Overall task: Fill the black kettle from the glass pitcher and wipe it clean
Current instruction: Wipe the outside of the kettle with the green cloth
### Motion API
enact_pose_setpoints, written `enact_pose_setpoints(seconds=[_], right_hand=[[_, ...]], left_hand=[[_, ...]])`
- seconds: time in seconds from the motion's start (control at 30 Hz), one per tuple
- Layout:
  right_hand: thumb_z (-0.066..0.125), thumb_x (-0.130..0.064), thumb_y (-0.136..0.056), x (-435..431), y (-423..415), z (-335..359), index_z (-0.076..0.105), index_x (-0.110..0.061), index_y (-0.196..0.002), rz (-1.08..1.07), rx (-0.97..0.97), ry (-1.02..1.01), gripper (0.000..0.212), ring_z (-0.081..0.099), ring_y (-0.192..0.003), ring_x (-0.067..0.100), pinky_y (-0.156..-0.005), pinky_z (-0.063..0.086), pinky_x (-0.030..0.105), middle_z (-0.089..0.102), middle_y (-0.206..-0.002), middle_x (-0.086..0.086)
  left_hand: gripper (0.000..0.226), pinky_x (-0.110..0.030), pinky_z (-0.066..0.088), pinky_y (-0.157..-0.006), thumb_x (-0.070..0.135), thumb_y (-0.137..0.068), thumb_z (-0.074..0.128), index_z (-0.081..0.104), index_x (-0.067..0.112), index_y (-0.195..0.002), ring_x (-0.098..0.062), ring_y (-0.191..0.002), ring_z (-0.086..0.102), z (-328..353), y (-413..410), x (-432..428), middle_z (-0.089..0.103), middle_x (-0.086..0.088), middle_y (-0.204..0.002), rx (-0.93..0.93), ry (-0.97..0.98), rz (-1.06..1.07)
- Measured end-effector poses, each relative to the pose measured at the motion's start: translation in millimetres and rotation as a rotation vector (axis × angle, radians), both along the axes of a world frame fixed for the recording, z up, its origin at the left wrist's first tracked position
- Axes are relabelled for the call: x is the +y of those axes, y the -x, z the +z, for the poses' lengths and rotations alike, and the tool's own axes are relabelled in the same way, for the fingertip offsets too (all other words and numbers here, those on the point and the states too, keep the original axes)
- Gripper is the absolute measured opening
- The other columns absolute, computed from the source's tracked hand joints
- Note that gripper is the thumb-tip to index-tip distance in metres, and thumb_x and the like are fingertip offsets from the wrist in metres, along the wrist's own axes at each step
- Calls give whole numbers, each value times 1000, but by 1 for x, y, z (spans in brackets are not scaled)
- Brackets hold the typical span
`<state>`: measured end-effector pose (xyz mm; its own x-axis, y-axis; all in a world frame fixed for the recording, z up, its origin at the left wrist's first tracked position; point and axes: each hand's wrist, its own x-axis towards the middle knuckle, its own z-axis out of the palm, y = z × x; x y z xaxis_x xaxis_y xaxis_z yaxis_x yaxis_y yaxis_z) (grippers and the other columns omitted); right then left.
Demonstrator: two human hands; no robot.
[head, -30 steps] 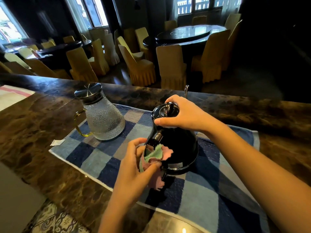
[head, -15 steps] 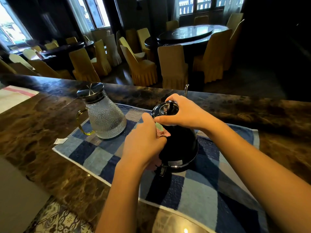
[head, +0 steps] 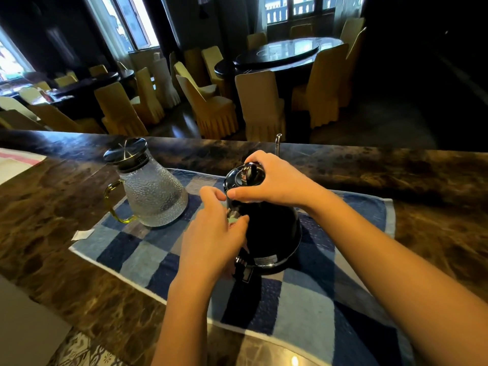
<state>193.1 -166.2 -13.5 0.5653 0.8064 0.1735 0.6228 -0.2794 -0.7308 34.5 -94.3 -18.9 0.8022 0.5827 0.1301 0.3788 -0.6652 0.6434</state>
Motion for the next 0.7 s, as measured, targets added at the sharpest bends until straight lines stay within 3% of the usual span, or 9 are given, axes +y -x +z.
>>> enact_pose_setpoints(seconds=[0.17, 0.27, 0.33, 0.5, 0.57, 0.6, 0.67, 0.7], right_hand=[[74, -66, -60, 1, -2, 0, 50, -23, -114, 8, 2, -8, 73, 58, -91, 6, -81, 53, 36, 58, -105, -7], [74, -65, -60, 0, -1, 0, 50, -24, -114, 6, 12, -14, 73, 58, -91, 4, -81, 53, 33, 58, -106, -8], [75, -62, -62, 0, -1, 1, 50, -23, -117, 15, 19, -14, 72, 57, -92, 4, -80, 52, 29, 58, -107, -8], [76, -61, -63, -1, 0, 2, 49, -22, -118, 22, 27, -18, 73, 57, -93, 5, -76, 49, 25, 58, -108, -8], [75, -63, -62, -1, 0, 1, 49, -22, -119, 20, 37, -15, 76, 58, -95, 7, -79, 50, 27, 58, -110, -8], [75, -63, -61, -1, 0, 1, 49, -22, -120, 20, 41, -15, 77, 58, -96, 7, -80, 50, 28, 58, -110, -8], [75, -63, -62, -2, 0, 0, 48, -22, -121, 19, 45, -16, 76, 57, -96, 6, -82, 50, 28, 58, -111, -8], [75, -62, -63, -2, 0, 0, 48, -22, -121, 20, 46, -18, 76, 57, -96, 6, -82, 50, 27, 57, -111, -9]], left_hand=[[33, -45, 47, -67, 32, -86, 62, 33, 23, -98, -27, -72, 61, -2, -9, 21, 65, -11, -82, -33, 305, -50], [22, -45, 47, -62, 29, -87, 61, 47, 13, -93, -27, -64, 59, -11, -6, 20, 63, -9, -72, -211, 649, 7], [17, -36, 53, -58, 22, -92, 54, 51, 5, -95, -23, -58, 64, -15, -7, 15, 65, -12, -65, -311, 804, -3], [20, -27, 49, -49, 17, -95, 45, 56, 1, -87, -18, -47, 57, -11, -11, 13, 59, -8, -55, -273, 1039, 22], [35, -22, 48, -44, 23, -98, 41, 61, 5, -76, -18, -40, 56, -19, -8, 6, 59, -7, -51, -269, 996, 86], [36, -21, 50, -45, 23, -97, 40, 62, 6, -74, -21, -39, 58, -29, -5, 3, 61, -8, -52, -332, 821, 149], [19, -25, 53, -61, 17, -87, 45, 58, 6, -82, -29, -46, 58, -57, -2, -1, 63, -15, -65, -536, 435, 431], [13, -26, 50, -61, 20, -84, 48, 58, 12, -81, -26, -52, 56, -68, 5, -8, 60, -14, -70, -554, 437, 463]])
